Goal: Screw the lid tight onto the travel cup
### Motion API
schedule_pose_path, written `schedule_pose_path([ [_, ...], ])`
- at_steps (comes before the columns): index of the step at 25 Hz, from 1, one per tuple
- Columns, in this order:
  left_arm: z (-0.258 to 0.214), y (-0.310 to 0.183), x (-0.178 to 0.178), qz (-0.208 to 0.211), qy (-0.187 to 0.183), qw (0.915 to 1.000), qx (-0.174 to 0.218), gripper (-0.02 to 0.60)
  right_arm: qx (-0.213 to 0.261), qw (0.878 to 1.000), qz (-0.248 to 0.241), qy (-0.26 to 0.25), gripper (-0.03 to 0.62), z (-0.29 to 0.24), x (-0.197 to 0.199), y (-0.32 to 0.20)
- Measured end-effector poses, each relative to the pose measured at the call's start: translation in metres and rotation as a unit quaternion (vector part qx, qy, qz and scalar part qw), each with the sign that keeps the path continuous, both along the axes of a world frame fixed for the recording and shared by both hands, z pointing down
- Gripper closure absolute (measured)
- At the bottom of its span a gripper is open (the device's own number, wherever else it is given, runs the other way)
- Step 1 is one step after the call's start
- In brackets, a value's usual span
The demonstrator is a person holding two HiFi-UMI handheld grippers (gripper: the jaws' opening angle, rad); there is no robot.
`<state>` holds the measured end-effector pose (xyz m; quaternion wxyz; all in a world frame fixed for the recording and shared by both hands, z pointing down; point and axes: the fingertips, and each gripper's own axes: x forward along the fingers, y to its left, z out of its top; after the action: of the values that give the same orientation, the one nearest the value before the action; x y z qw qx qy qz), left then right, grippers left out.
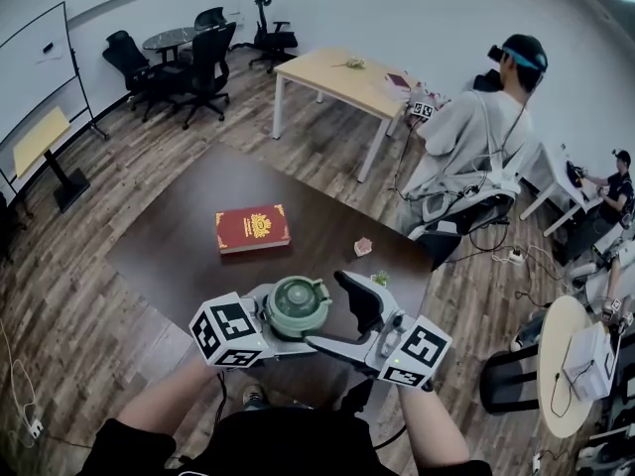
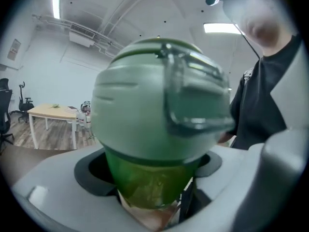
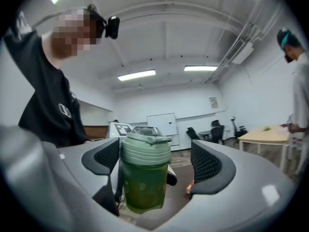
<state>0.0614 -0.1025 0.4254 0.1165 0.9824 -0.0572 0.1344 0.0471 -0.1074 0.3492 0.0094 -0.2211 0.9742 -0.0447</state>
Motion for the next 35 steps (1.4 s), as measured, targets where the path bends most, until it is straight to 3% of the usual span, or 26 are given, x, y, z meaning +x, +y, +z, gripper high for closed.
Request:
schedule_pose_path([
  [3, -0.008, 0.013, 0.004, 0.030, 0.013, 0.9994, -0.009, 0.164, -0.008, 0.991, -0.136, -0.015, 0.134, 0.000, 0.006, 0.002],
  [8, -0.013, 0.032, 0.013, 0.070, 0.017, 0.9973, -0.016, 0.164, -0.059, 0.948, -0.300, -0.084, 0.135, -0.010, 0.002, 0.010],
  [13, -0.015, 0.039, 0.019, 0.087, 0.010, 0.9961, -0.012, 0.163, -0.093, 0.915, -0.386, -0.076, 0.137, -0.007, -0.009, 0.022],
  [16, -0.012, 0.034, 0.017, 0.077, 0.013, 0.9969, -0.015, 0.164, -0.095, 0.915, -0.385, -0.073, 0.155, -0.006, -0.010, 0.021],
  [18, -0.011, 0.027, 0.015, 0.063, 0.015, 0.9978, -0.013, 0.164, -0.092, 0.926, -0.357, -0.078, 0.198, -0.008, -0.009, 0.016],
  [22, -0.007, 0.013, 0.012, 0.038, 0.004, 0.9993, -0.001, 0.164, -0.073, 0.958, -0.271, -0.062, 0.206, -0.008, -0.012, 0.008],
  [25, 0.003, -0.002, 0.005, 0.005, -0.024, 0.9995, 0.021, 0.164, -0.035, 0.986, -0.159, -0.021, 0.207, -0.001, -0.018, 0.002],
  [27, 0.011, -0.014, 0.000, -0.020, -0.044, 0.9980, 0.041, 0.166, -0.008, 0.998, -0.065, -0.001, 0.210, 0.004, -0.022, -0.003],
  [30, 0.016, -0.030, -0.004, -0.046, -0.051, 0.9962, 0.053, 0.166, 0.002, 0.997, 0.079, -0.003, 0.210, 0.010, -0.025, -0.014],
  [33, 0.024, -0.037, -0.001, -0.058, -0.055, 0.9957, 0.048, 0.166, -0.017, 0.977, 0.211, -0.006, 0.215, 0.017, -0.021, -0.018],
  [35, 0.028, -0.036, 0.001, -0.056, -0.059, 0.9956, 0.047, 0.166, -0.030, 0.965, 0.261, -0.006, 0.218, 0.022, -0.017, -0.017],
])
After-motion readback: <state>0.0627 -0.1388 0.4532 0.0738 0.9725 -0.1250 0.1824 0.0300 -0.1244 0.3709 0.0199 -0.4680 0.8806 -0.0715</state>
